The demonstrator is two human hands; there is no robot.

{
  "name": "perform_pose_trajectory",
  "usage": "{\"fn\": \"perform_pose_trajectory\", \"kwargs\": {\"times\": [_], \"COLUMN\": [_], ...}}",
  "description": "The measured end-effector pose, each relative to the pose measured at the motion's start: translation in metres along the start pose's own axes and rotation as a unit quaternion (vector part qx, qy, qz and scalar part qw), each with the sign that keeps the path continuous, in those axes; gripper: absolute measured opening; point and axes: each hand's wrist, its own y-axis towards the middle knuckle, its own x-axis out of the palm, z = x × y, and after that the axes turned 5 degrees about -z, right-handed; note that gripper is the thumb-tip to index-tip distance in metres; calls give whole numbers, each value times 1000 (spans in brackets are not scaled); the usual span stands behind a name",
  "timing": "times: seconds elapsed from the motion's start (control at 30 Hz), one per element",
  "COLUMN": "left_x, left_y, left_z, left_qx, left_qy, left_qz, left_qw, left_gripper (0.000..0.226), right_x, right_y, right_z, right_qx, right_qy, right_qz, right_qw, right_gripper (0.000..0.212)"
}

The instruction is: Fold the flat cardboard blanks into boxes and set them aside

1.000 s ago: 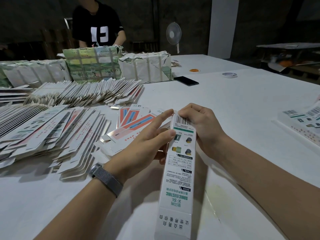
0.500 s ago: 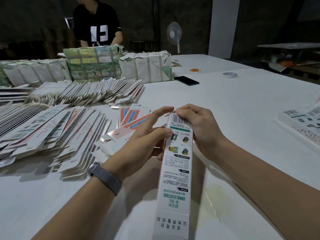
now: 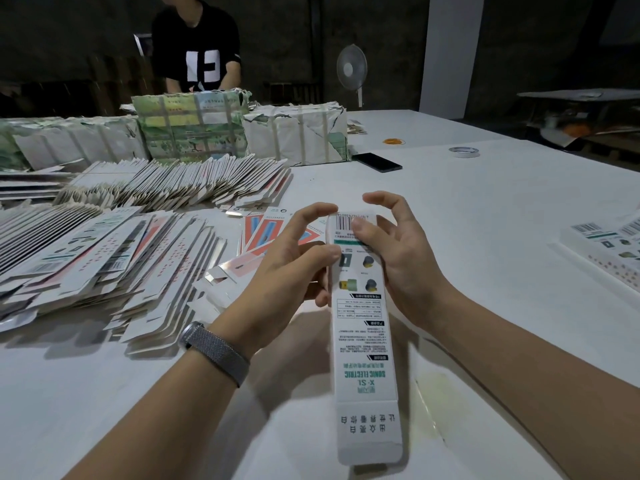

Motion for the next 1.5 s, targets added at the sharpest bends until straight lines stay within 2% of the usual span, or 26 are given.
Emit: {"fn": "perform_pose_trajectory", "kwargs": {"times": [0.13,0.27,0.43,0.73,1.03,1.17,1.33,1.5], "left_x": [1,0,1,0,-4,-6,-3,-2], "left_y": [0,-1,-1,-1,0,0,1,1], "left_z": [0,0,1,1,-1,-3,-4,-3], "left_qx": [1,-3,-10,-35,-18,-9,-5,-1], "left_qy": [-1,1,-4,12,-11,-18,2,18], "left_qz": [4,2,3,6,-4,-12,6,28], "left_qw": [1000,1000,1000,999,1000,1000,1000,999], "left_gripper": [40,41,42,46,36,35,40,42], "right_x": [1,-1,-2,0,2,-1,-1,0], "right_y": [-1,0,1,1,0,2,2,4], "right_z": [1,4,1,3,2,0,2,7], "right_qx": [-4,-10,-6,3,5,-4,7,9], "right_qy": [-11,-16,-16,-4,25,-9,11,-102], "right_qz": [-1,15,23,28,20,21,13,44], "right_qw": [1000,1000,1000,1000,999,1000,1000,994], "right_gripper": [26,16,34,36,39,35,36,15]}}
